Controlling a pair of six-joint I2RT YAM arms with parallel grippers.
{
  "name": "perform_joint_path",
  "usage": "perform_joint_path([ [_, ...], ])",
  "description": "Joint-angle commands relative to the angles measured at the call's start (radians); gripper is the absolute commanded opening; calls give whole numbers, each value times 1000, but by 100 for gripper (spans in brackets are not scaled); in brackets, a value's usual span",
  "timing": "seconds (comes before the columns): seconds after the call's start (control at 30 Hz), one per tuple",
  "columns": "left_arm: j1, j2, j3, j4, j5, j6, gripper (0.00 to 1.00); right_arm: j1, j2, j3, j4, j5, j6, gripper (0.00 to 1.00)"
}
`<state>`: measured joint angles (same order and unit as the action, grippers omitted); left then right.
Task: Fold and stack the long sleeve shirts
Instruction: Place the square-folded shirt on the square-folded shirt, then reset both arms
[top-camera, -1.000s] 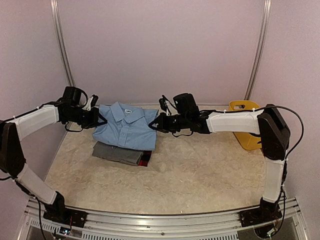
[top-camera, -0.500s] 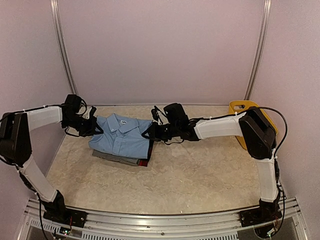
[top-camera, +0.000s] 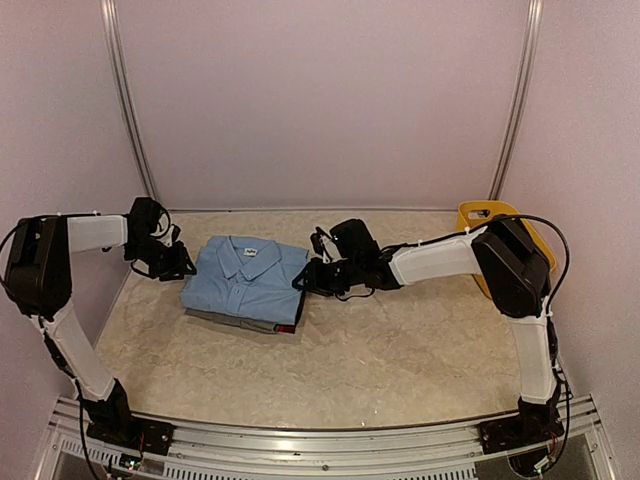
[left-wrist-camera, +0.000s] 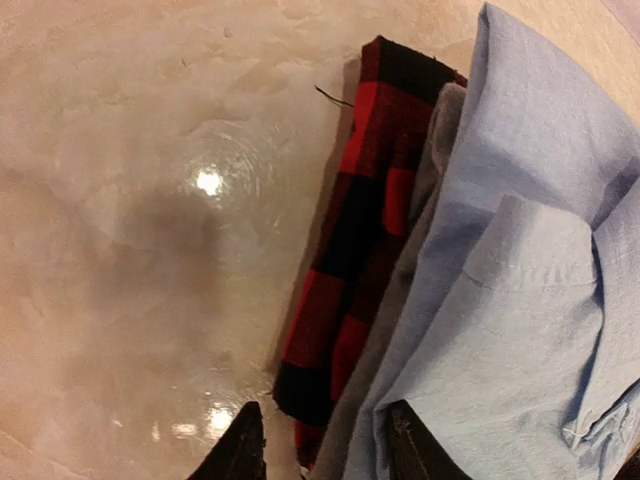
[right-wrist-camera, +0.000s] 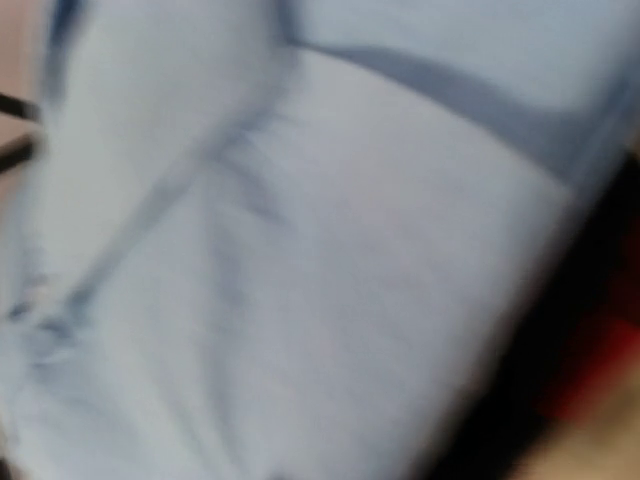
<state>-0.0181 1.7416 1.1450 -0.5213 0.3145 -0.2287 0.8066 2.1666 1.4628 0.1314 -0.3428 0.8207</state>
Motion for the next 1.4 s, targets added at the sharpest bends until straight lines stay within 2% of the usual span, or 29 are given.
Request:
perform_joint_path([
  [0.0, 38, -73, 34, 27, -156, -20, 47, -14, -62, -33, -100, 77, -56, 31],
  [0.17, 45, -159, 28, 45, -192, -33, 59, -15, -139, -85, -125, 100, -98, 47],
  [0.3, 31, -276, -36, 124, -114, -58, 68, -15, -227, -149, -100, 86, -159, 57],
  [0.37, 8, -340, -73, 162, -78, -85, 74, -15, -266, -179, -99, 69, -189, 60],
  [0.47, -50, -426, -138, 219, -50, -129, 77, -16, -341, -245, -100, 86, -227, 62],
  [0.6, -157, -553, -274, 360, -66, -196, 79, -22, -471, -331, -173, 193, -314, 64],
  [0.67, -220, -619, -329, 417, -127, -207, 81, -30, -555, -360, -240, 264, -363, 65],
  [0.7, -239, -662, -341, 427, -158, -204, 84, -37, -594, -370, -281, 298, -385, 66],
  [0.77, -257, -712, -338, 415, -213, -190, 98, -63, -672, -388, -359, 334, -421, 67],
  [0.87, -258, -746, -255, 339, -281, -132, 99, -131, -795, -405, -462, 365, -474, 73],
  [0.97, -255, -735, -179, 264, -355, -60, 99, -213, -915, -417, -528, 412, -509, 94],
  [1.0, -252, -731, -165, 259, -365, -47, 99, -234, -958, -423, -537, 441, -520, 99],
  [1.1, -205, -742, -161, 282, -363, -69, 99, -298, -1062, -416, -554, 480, -550, 100],
  [1.27, -49, -763, -176, 348, -135, -143, 99, -354, -1108, -343, -592, 468, -640, 100],
  [1.37, -28, -749, -148, 352, -100, -135, 99, -355, -1112, -327, -598, 458, -678, 100],
])
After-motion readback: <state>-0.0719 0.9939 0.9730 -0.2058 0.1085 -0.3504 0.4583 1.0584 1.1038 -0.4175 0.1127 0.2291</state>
